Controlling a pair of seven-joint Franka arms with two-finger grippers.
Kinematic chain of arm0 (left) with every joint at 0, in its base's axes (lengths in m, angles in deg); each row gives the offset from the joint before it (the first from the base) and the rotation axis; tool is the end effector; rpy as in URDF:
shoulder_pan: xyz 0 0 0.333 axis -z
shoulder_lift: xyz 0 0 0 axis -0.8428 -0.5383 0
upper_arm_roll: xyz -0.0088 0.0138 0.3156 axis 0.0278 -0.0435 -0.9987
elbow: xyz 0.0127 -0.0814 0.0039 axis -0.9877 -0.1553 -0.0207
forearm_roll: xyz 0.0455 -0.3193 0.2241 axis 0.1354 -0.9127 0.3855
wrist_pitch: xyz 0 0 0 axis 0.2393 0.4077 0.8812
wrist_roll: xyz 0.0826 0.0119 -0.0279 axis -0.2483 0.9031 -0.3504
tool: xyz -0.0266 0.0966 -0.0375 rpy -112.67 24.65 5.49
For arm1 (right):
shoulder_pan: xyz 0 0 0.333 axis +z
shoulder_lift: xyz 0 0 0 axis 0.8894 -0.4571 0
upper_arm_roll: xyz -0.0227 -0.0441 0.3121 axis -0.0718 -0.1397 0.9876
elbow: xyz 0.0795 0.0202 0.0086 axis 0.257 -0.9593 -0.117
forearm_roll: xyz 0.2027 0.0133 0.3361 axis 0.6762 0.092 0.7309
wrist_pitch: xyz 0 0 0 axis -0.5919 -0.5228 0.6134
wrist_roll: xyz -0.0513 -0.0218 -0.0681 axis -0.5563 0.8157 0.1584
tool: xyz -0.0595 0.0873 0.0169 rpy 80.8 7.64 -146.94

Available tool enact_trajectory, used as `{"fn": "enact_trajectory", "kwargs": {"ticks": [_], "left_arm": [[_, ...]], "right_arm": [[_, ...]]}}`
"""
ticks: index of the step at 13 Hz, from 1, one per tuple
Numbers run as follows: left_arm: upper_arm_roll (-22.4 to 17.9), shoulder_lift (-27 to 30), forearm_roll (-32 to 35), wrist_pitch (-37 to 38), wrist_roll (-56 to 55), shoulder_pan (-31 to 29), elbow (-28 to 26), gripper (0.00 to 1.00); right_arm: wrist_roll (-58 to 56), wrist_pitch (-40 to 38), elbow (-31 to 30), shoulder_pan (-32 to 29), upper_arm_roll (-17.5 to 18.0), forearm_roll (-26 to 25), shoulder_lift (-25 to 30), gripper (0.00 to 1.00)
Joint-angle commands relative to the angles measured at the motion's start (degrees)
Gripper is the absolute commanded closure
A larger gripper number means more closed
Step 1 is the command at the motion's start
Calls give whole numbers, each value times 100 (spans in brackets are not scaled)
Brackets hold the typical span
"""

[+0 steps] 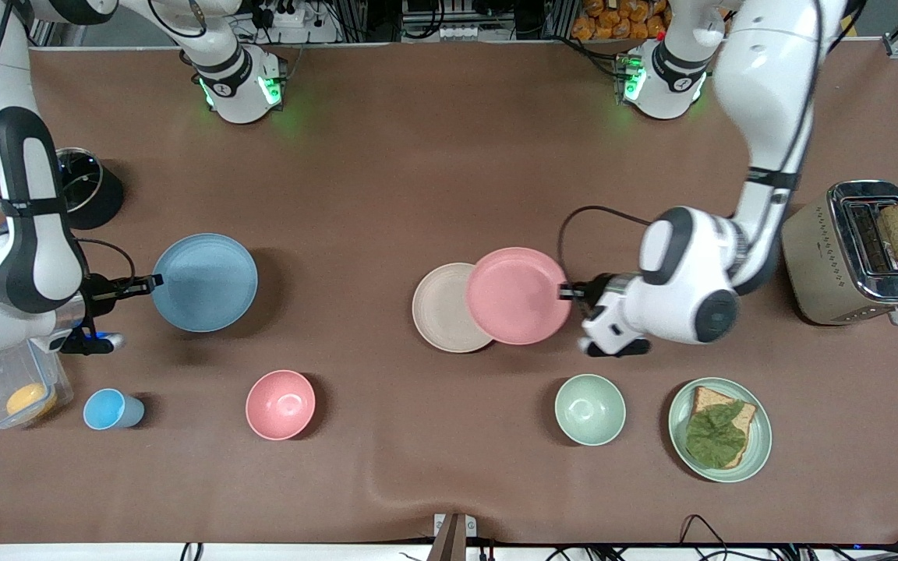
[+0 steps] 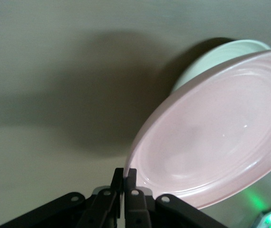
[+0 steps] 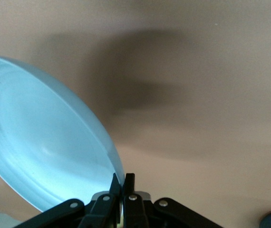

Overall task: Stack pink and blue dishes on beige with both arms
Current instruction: 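Carry the pink plate onto the beige plate with the left gripper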

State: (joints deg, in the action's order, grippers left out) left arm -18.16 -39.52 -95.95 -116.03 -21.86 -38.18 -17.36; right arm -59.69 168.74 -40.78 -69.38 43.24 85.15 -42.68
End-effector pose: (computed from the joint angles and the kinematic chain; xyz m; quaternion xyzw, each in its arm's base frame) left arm 0.6100 -0.3038 0.2745 0.9676 0.0199 -0.1919 0.1627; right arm 0.6182 -0.0979 0.2739 -0.9553 -0.0088 0.2626 0.1354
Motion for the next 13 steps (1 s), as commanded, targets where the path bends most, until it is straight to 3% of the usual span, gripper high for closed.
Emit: {"fn": "enact_trajectory", "kwargs": {"ticks": [1, 5, 7, 8, 9, 11, 13], "left_arm": [[-75, -316, -162, -693, -402, 630, 73, 100], [-75, -572, -162, -933, -403, 728, 74, 100], [-67, -624, -162, -1003, -402, 737, 74, 100], [-75, -633, -153, -1038, -402, 755, 74, 40], [-76, -590, -92, -1056, -333, 764, 74, 0], [-137, -310, 5, -1047, -341, 694, 74, 0], [-137, 111, 687, -960, -324, 397, 65, 0]], "right_arm": [[64, -83, 76, 16, 0, 7, -19, 100], [299, -100, 103, 165, 8, 59, 16, 100], [842, -572, 365, 472, 17, 103, 25, 100], [1141, -740, 514, 665, 26, 121, 16, 100], [1388, -768, 585, 937, 17, 277, 24, 100], [1933, -751, 630, 1298, 17, 743, -10, 100], [2425, -637, 630, 1868, 17, 1086, -80, 100]]}}
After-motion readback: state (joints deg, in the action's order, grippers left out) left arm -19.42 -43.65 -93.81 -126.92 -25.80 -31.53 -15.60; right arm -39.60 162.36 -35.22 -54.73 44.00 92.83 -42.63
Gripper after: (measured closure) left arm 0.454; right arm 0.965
